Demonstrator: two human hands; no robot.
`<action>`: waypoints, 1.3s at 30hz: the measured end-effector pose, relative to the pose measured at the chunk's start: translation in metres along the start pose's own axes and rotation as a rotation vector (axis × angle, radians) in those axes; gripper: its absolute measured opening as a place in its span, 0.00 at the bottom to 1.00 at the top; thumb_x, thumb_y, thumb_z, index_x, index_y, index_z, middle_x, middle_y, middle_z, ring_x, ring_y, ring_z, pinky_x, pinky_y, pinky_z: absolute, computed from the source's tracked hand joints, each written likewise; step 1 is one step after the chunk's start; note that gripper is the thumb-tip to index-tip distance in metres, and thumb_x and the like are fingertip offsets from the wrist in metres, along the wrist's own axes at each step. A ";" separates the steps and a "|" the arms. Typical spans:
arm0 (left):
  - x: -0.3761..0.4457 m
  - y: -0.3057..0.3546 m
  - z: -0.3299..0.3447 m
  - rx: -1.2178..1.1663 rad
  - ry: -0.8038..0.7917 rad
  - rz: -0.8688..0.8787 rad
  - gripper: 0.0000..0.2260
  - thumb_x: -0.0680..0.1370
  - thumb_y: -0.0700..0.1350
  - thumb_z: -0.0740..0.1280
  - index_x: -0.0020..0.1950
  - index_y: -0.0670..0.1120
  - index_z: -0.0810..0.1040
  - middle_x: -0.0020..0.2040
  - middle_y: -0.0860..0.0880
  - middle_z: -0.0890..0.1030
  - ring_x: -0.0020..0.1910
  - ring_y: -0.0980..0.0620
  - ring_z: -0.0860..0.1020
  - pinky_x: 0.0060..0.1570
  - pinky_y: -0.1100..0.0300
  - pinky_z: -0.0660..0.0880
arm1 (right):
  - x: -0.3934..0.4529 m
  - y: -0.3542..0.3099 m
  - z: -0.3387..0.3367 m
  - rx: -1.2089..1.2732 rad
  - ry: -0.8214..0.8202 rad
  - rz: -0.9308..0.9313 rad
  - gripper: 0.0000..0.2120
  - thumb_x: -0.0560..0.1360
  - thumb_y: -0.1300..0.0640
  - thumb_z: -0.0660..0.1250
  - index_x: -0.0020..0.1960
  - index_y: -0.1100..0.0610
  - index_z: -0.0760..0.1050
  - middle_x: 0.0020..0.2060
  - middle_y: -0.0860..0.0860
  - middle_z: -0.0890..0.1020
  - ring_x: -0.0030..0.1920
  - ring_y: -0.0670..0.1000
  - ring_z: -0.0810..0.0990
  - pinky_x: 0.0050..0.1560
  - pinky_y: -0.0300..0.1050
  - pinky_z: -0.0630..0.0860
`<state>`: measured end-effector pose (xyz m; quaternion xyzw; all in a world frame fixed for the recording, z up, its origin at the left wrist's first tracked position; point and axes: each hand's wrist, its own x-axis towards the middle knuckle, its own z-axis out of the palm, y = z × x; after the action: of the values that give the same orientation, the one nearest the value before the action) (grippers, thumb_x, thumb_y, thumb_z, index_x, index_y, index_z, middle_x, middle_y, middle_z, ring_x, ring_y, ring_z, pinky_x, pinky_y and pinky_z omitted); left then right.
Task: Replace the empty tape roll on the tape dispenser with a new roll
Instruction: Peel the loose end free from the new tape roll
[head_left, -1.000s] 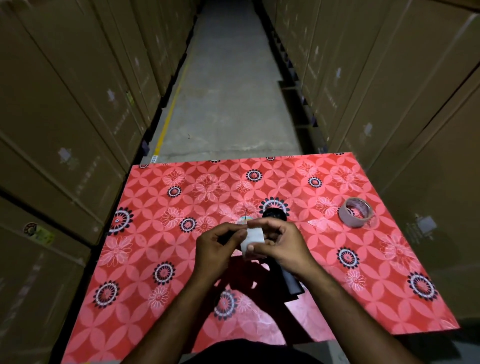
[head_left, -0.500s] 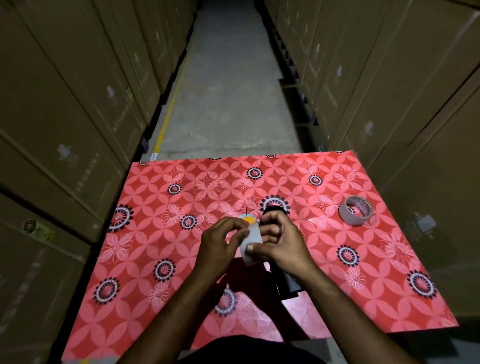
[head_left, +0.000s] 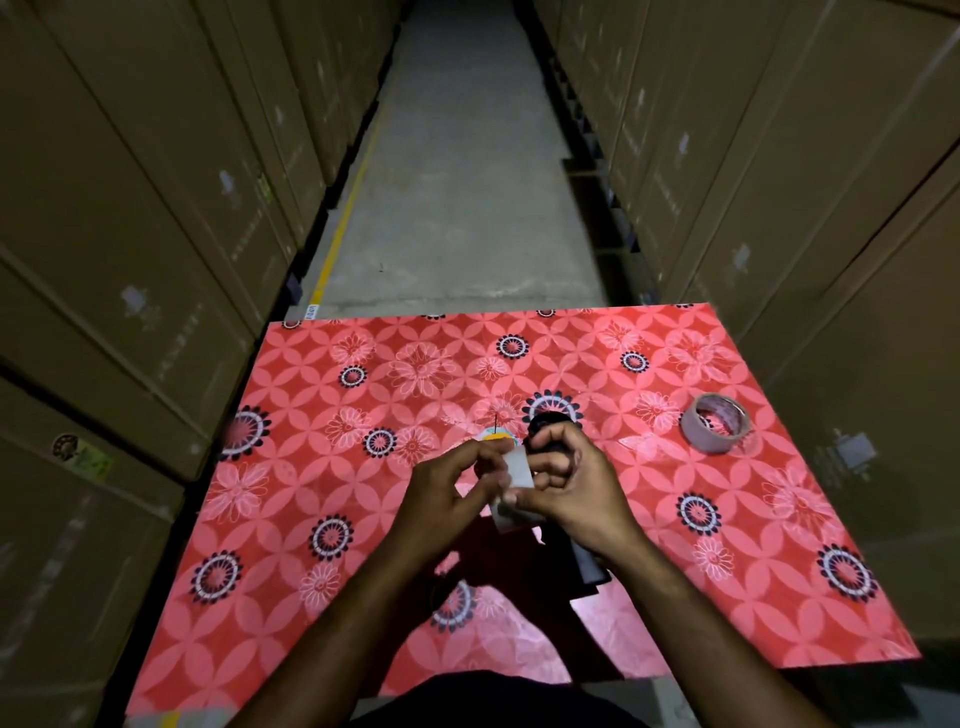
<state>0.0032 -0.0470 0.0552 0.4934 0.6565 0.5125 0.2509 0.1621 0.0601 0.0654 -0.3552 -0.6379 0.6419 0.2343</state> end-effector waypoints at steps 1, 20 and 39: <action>-0.001 0.001 0.001 -0.012 0.003 -0.010 0.04 0.76 0.52 0.72 0.50 0.60 0.80 0.64 0.55 0.85 0.64 0.56 0.82 0.64 0.52 0.78 | 0.000 0.001 0.000 0.003 -0.005 0.001 0.28 0.58 0.60 0.84 0.51 0.49 0.73 0.43 0.62 0.85 0.39 0.56 0.82 0.44 0.55 0.81; 0.001 0.005 0.020 0.197 0.188 -0.057 0.03 0.83 0.45 0.66 0.52 0.53 0.74 0.45 0.49 0.86 0.42 0.54 0.83 0.41 0.60 0.76 | -0.002 0.003 0.021 -0.177 0.069 0.067 0.35 0.64 0.29 0.73 0.46 0.62 0.78 0.41 0.65 0.83 0.42 0.64 0.84 0.42 0.60 0.79; 0.010 0.004 0.010 -0.129 0.317 -0.218 0.09 0.87 0.37 0.59 0.50 0.49 0.72 0.41 0.44 0.86 0.38 0.51 0.87 0.40 0.61 0.84 | -0.009 -0.003 0.005 -0.144 -0.137 -0.111 0.05 0.75 0.53 0.73 0.41 0.45 0.80 0.34 0.43 0.79 0.36 0.41 0.76 0.39 0.40 0.70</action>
<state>0.0088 -0.0334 0.0576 0.3156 0.7029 0.5947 0.2295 0.1630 0.0503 0.0697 -0.2907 -0.7156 0.6030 0.1993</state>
